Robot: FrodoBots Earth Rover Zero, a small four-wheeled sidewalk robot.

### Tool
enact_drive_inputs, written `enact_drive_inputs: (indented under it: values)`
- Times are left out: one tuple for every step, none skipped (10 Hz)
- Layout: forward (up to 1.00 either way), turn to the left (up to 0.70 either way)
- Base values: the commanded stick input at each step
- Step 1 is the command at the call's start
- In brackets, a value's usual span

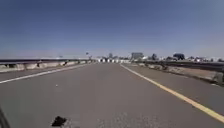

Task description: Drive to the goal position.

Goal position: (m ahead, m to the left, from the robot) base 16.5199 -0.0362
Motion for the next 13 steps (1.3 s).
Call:
enact_drive_inputs:
  values:
    - [1.0,0.0]
    - [1.0,0.0]
    - [1.0,0.0]
    - [1.0,0.0]
    - [1.0,0.0]
    - [1.0,0.0]
    - [1.0,0.0]
    - [1.0,0.0]
    - [1.0,0.0]
    - [1.0,0.0]
    - [1.0,0.0]
    - [1.0,0.0]
    - [1.0,0.0]
